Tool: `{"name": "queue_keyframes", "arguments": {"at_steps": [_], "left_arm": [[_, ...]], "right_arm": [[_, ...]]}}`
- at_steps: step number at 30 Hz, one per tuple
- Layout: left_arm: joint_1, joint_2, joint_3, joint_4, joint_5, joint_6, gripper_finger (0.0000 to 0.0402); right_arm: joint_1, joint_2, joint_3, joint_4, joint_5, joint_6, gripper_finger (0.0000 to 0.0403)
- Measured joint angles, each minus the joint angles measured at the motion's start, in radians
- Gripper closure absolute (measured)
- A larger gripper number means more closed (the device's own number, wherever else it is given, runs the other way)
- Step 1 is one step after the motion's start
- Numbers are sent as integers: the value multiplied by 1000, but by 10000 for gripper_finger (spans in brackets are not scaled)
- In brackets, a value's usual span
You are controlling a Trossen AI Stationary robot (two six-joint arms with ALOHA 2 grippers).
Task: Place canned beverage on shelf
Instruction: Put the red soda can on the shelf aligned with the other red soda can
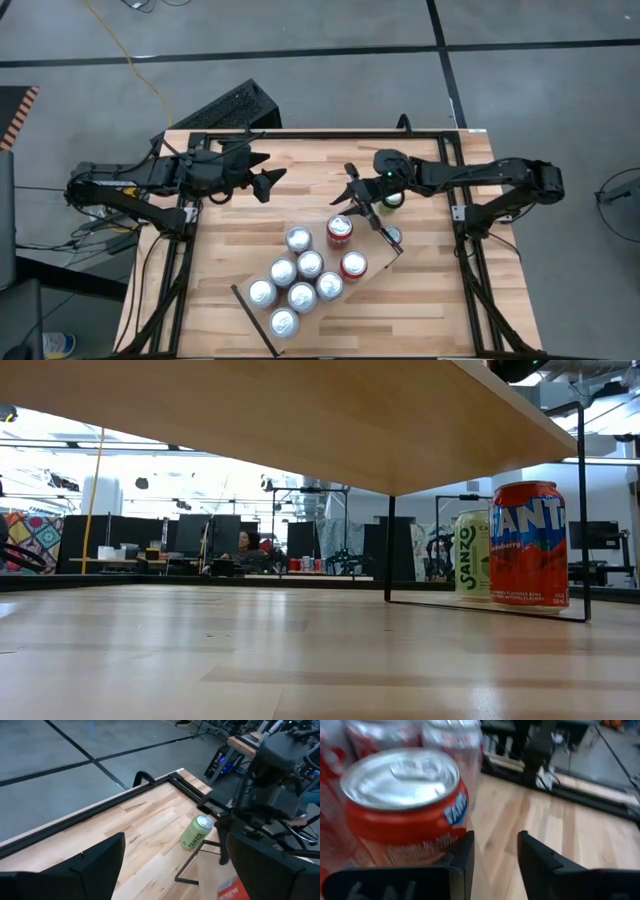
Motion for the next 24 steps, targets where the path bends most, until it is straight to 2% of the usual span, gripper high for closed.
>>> {"name": "queue_keyframes", "arguments": {"at_steps": [7, 14, 18, 24], "left_arm": [[0, 0, 0, -1, -4, 1, 69], [0, 0, 0, -1, -23, 1, 69], [0, 0, 0, 0, -23, -4, 69], [0, 0, 0, -1, -15, -11, 69]], "right_arm": [[-1, -1, 0, 77, -98, 0, 285], [1, -1, 0, 87, -127, 9, 303], [1, -37, 0, 78, -100, 68, 311], [-36, -181, 1, -127, -66, 104, 311]]}}
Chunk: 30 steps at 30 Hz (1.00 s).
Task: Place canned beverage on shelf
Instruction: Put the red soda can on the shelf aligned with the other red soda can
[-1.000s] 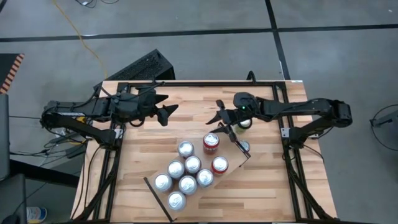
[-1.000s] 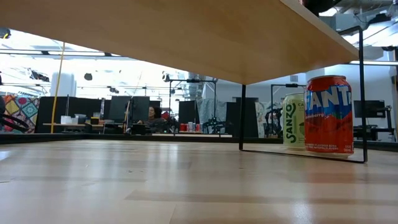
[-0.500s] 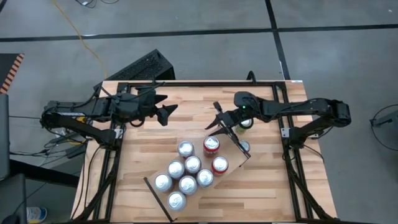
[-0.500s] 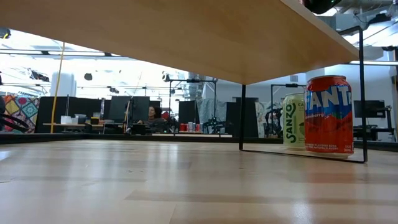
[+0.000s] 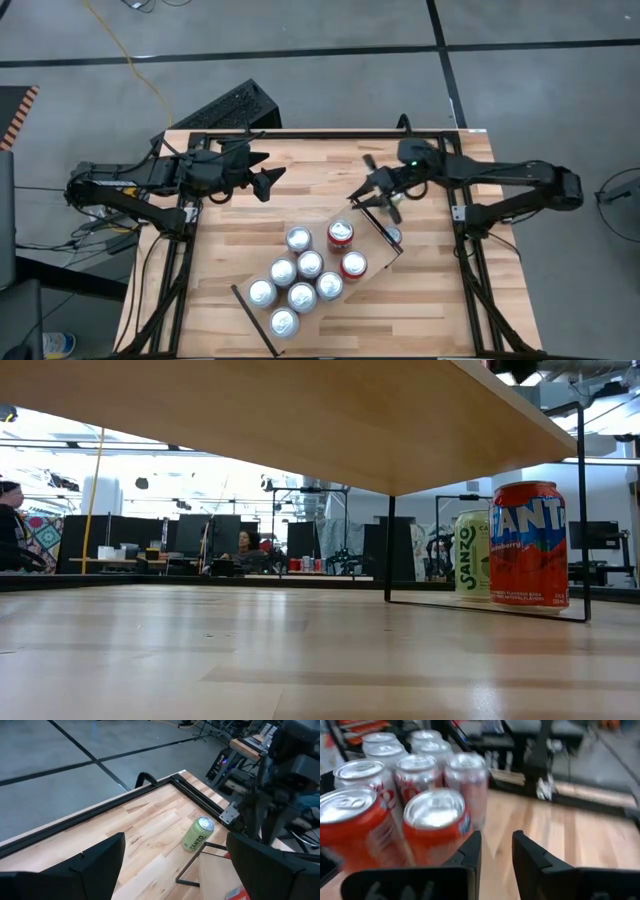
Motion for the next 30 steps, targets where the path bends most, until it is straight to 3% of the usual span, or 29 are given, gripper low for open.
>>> {"name": "queue_keyframes", "arguments": {"at_steps": [6, 18, 24, 30], "left_arm": [[0, 0, 0, 0, -1, 0, 69], [0, 0, 0, 0, 1, 0, 69], [0, 0, 0, -1, -1, 0, 69], [0, 0, 0, -2, -2, -1, 69]], "right_arm": [[7, -105, 0, -205, 65, 38, 312], [130, -58, 0, -201, 58, 49, 334], [175, -3, 0, -199, 175, 48, 338], [177, 16, -1, -161, 184, 62, 338]]}}
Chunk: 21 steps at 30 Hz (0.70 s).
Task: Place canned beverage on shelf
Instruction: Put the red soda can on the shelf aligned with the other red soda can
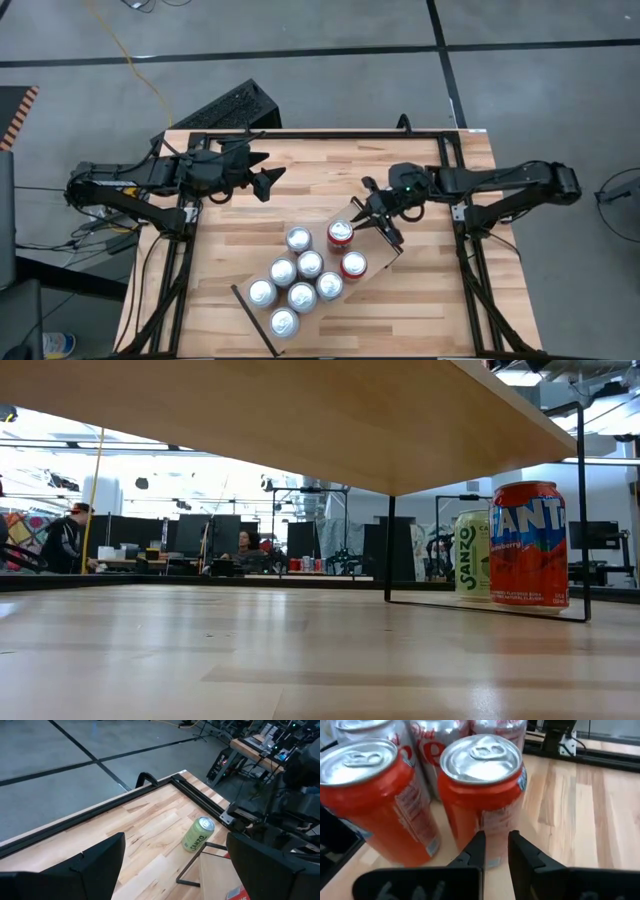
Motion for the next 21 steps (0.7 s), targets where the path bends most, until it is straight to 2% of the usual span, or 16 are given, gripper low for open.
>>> {"name": "queue_keyframes", "arguments": {"at_steps": [6, 12, 17, 21], "left_arm": [[0, 0, 0, -1, -2, 0, 69], [0, 0, 0, -1, -6, -1, 69], [0, 0, 0, -1, -3, -16, 69], [0, 0, 0, -13, 2, -26, 69]], "right_arm": [[-19, 0, 0, 58, 52, -6, 338], [-56, 0, 0, 120, 53, -5, 338], [-60, -13, 0, 70, 44, 54, 338], [-17, -13, 1, -22, 21, 107, 338]]}}
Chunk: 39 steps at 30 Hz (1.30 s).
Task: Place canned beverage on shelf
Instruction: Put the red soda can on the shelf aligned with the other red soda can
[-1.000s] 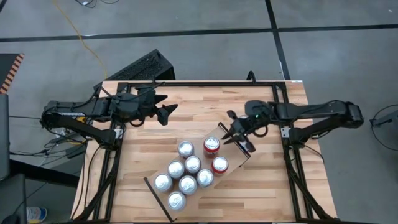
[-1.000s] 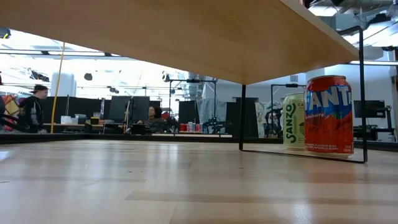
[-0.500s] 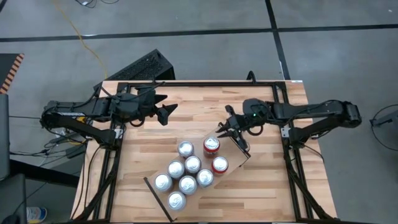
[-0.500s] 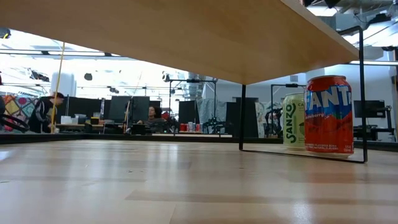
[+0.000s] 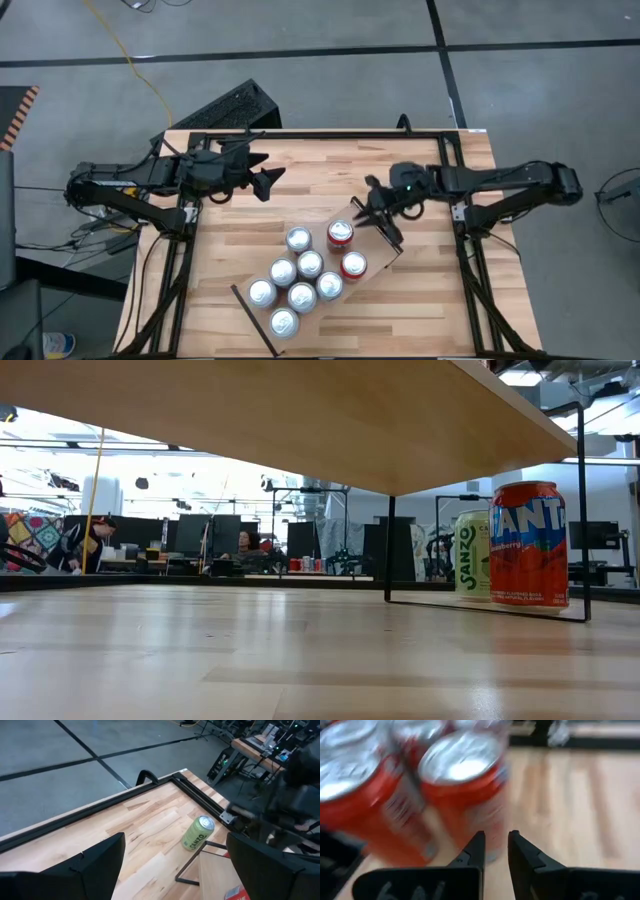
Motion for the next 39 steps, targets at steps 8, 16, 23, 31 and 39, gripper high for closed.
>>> {"name": "queue_keyframes", "arguments": {"at_steps": [8, 16, 23, 31, 39], "left_arm": [[0, 0, 0, -16, -1, -7, 69], [0, 0, 0, -20, -1, 2, 69], [0, 0, 0, -22, -2, 2, 69], [0, 0, 0, -22, -2, 2, 69], [0, 0, 0, -22, -2, 7, 69]], "right_arm": [[103, 10, 0, -54, 31, 20, 338], [96, 10, 0, -13, 52, 3, 338], [56, 10, 0, -3, 114, -8, 338], [35, -5, 0, -64, 79, 84, 338], [129, -7, -1, -91, 44, 47, 338]]}}
